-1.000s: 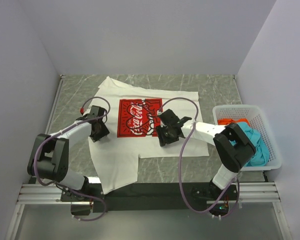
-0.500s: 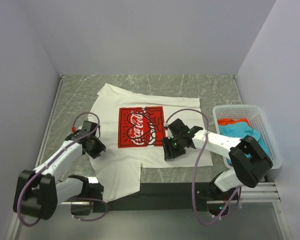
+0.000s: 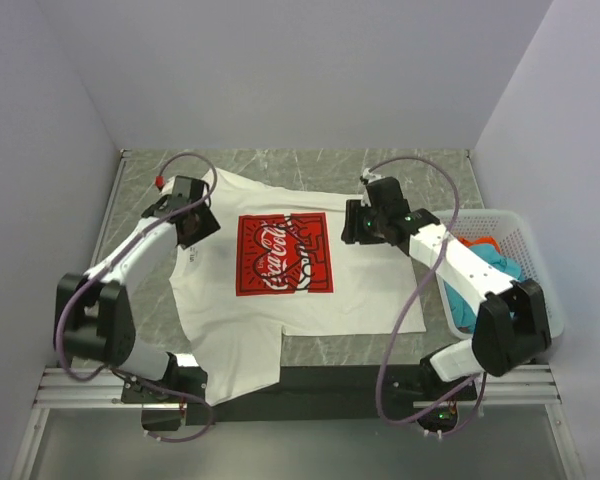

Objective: Fold and stack the t-shirts
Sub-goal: Fold the tshirt

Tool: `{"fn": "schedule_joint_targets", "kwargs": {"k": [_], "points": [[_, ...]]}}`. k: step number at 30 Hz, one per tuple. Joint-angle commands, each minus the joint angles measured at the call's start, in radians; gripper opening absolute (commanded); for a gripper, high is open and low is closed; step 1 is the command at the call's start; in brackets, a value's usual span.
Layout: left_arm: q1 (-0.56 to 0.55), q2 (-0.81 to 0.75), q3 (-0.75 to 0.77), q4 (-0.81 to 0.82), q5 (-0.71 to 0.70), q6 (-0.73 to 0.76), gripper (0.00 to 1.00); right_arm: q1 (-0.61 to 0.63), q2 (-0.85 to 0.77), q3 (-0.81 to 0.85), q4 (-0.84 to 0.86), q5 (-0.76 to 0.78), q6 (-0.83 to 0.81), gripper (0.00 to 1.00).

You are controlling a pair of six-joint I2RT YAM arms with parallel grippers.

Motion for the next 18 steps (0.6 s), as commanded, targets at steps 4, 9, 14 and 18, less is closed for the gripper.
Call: {"fn": "schedule_joint_targets", "kwargs": {"k": [4,9,14,18], "points": [[0.006,0.228,0.136,0.079,-0.051,0.121,0.60,-0.068,0.196,0.094,0.069,0.051,-0.005,0.57],[0.007,0.311,0.111,0.104,-0.049,0.118,0.60,-0.073,0.268,0.055,0.101,0.032,0.016,0.57],[0.016,0.320,0.041,0.100,-0.038,0.104,0.60,-0.074,0.305,0.005,0.115,0.025,0.032,0.58],[0.019,0.303,-0.030,0.089,-0.012,0.078,0.59,-0.073,0.308,-0.076,0.122,-0.013,0.053,0.58]]}}
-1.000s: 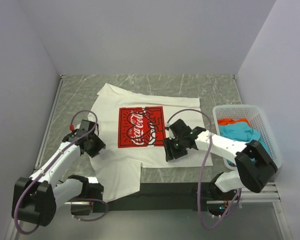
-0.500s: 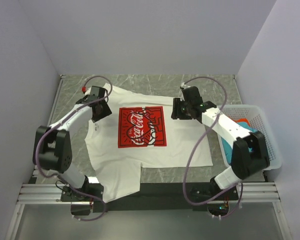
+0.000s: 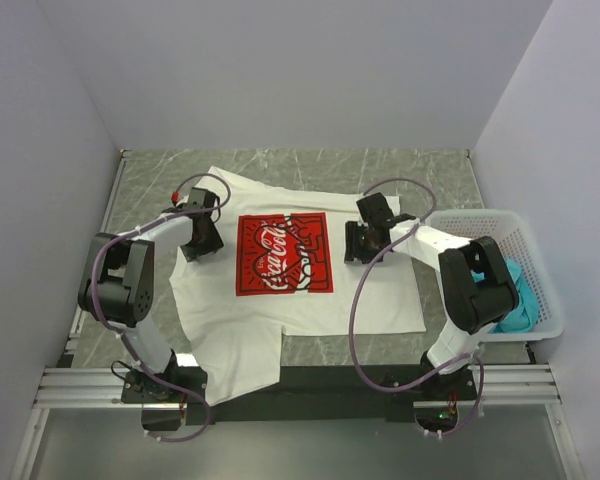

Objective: Fold and stack the t-shirts
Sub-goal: Fold the tshirt

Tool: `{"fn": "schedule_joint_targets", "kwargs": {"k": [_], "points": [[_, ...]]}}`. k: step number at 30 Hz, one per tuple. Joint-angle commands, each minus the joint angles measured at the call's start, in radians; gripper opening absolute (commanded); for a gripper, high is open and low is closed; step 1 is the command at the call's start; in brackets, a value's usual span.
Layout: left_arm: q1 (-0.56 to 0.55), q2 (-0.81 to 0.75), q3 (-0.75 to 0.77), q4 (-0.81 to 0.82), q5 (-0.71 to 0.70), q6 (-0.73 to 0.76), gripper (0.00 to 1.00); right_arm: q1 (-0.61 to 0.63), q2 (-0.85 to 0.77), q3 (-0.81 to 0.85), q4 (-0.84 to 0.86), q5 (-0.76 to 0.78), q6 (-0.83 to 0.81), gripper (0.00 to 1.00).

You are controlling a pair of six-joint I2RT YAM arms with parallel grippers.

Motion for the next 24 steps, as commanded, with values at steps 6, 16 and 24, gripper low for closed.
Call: {"fn": "schedule_joint_targets", "kwargs": {"k": [6,16,24], "points": [[0.014,-0.084,-0.199,-0.002,0.086,-0.067,0.57,0.006,-0.040,-0.163,0.012,-0.079,0.058,0.57],[0.014,-0.403,-0.489,-0.034,0.218,-0.220,0.52,0.084,-0.256,-0.349,-0.025,-0.159,0.110,0.57],[0.048,-0.532,-0.266,-0.068,0.082,-0.045,0.59,0.046,-0.381,-0.090,-0.095,0.120,0.004,0.56]]}}
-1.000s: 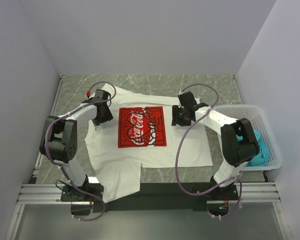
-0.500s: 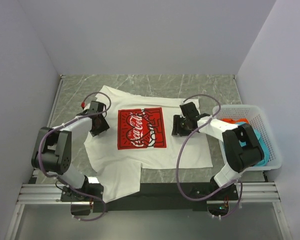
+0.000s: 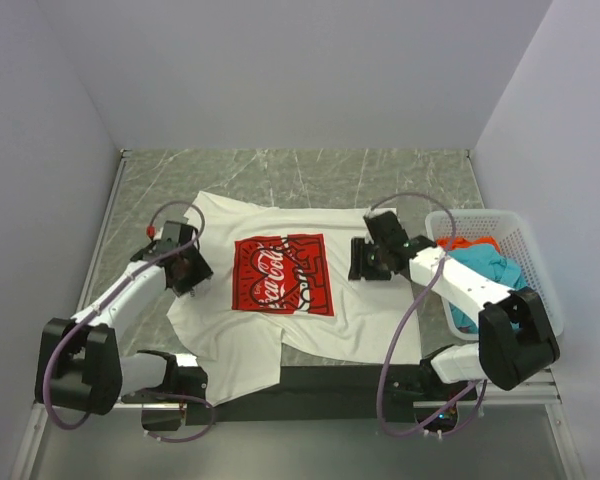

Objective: Fold and stack the t-shirts
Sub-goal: Fold the tshirt

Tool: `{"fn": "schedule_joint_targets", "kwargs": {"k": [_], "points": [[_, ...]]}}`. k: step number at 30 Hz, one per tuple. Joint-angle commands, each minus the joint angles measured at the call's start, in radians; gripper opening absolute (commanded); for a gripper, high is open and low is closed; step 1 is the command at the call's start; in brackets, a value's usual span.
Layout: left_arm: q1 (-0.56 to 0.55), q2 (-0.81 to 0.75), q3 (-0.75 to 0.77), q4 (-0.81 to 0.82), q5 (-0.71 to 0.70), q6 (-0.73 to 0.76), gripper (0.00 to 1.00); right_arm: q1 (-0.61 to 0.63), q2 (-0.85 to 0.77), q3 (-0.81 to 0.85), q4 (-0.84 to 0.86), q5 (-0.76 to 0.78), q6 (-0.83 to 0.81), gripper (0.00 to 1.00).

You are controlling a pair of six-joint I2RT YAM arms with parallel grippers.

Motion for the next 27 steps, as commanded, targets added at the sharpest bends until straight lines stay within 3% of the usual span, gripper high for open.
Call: {"fn": "schedule_joint_targets", "kwargs": {"k": [1,5,10,17,27], "points": [[0.036,0.015,0.204,0.025,-0.087,0.141,0.59,-0.041,-0.023,0.184,-0.009,0.190,-0.071,0.55],[0.105,0.188,0.371,0.122,-0.103,0.286,0.60,-0.121,0.078,0.351,0.003,0.225,-0.113,0.54],[0.160,0.397,0.562,0.205,-0.027,0.422,0.60,-0.187,0.189,0.443,0.046,0.190,-0.146,0.49],[0.180,0.603,0.654,0.272,0.037,0.527,0.57,-0.249,0.284,0.499,0.054,0.187,-0.188,0.46],[0.180,0.730,0.688,0.274,0.051,0.540,0.54,-0.265,0.336,0.517,0.066,0.171,-0.194,0.46]]}}
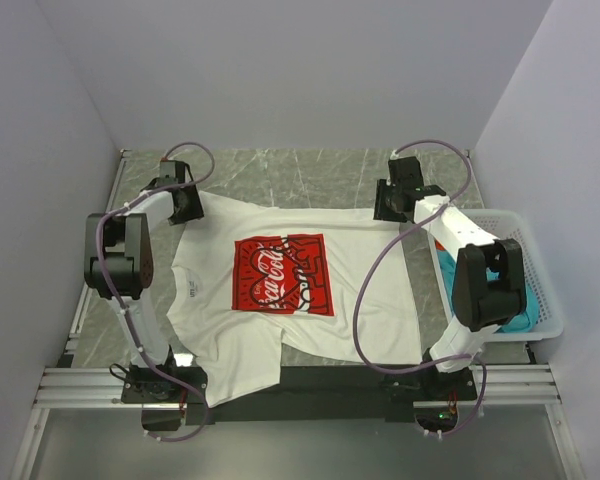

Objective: Fold and stack the t-shirts
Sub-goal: Fold the tshirt

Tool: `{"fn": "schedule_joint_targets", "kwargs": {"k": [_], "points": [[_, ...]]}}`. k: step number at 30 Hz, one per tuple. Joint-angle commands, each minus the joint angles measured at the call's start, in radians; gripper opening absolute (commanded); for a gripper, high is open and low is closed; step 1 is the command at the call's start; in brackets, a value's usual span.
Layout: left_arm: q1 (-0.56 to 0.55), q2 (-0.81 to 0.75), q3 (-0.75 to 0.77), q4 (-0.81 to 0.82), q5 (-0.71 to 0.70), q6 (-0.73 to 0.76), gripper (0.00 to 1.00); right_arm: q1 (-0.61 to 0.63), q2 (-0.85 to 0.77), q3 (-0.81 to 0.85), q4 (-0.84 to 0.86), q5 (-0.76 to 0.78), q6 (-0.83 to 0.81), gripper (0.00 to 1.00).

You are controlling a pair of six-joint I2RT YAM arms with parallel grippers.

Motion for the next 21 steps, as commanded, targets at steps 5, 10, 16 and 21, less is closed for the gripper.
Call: {"fn": "schedule_joint_targets", "kwargs": {"k": [5,10,16,21], "points": [[0.002,0.045,0.048,0.024,0.005,0.033,0.54,-0.010,0.027,0.061,0.035,-0.002,-0.012,0.45],[0.002,0.081,0.051,0.033,0.003,0.046,0.56,-0.011,0.044,0.063,0.040,0.001,-0.019,0.45],[0.002,0.113,0.045,0.039,0.034,0.057,0.52,-0.020,0.090,0.087,0.037,0.015,-0.030,0.45],[0.002,0.125,0.033,0.027,0.034,0.066,0.36,-0.039,0.151,0.135,0.025,0.041,-0.033,0.48]]}}
